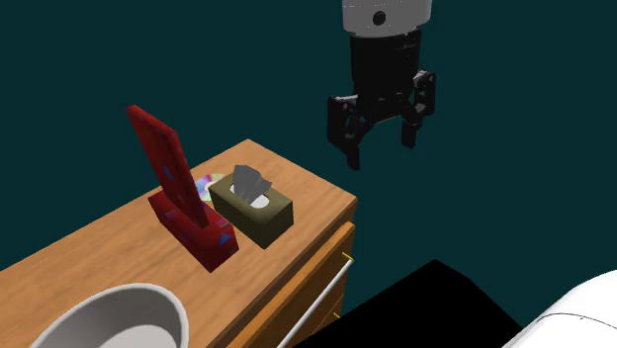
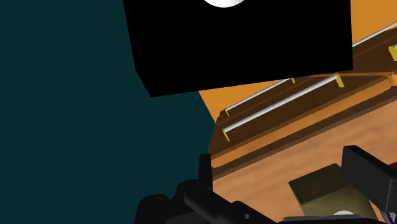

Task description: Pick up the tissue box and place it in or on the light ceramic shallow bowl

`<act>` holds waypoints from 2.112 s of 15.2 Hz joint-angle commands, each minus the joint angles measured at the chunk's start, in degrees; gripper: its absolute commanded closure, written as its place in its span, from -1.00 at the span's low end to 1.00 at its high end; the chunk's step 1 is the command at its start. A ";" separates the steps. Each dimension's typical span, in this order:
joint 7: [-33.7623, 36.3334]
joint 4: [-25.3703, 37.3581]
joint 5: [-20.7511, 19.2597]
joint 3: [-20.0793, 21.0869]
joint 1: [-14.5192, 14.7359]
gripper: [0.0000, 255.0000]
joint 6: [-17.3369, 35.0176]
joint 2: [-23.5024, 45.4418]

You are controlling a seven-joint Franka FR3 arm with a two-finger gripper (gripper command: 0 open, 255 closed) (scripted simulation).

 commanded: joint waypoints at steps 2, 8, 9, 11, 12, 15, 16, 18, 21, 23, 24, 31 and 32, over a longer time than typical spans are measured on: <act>-0.55 -0.89 0.88 -0.62 0.26 -1.00 2.72 0.80; -5.07 -4.43 7.14 -4.12 2.57 -1.00 18.89 7.59; -6.08 -4.70 8.41 -4.68 3.11 -1.00 21.50 9.02; -8.35 -4.93 11.22 -5.86 4.40 -1.00 26.59 12.11; -9.63 -4.88 12.78 -6.47 5.14 -1.00 29.04 13.75; -14.21 -4.11 18.26 -8.33 7.68 -1.00 35.86 18.98; -15.99 -3.62 20.38 -8.97 8.64 -1.00 37.91 20.80; -19.97 -2.30 25.09 -10.32 10.74 -1.00 41.58 24.53; -27.00 0.58 33.46 -12.08 13.79 -1.00 45.77 30.25; -32.20 3.09 39.70 -12.95 15.52 -1.00 47.54 34.09; -34.87 4.50 42.93 -13.25 16.24 -1.00 48.11 36.01; -39.80 6.60 49.63 -12.53 17.78 -1.00 51.15 41.36; -40.22 6.74 50.29 -12.36 17.97 -1.00 51.65 42.04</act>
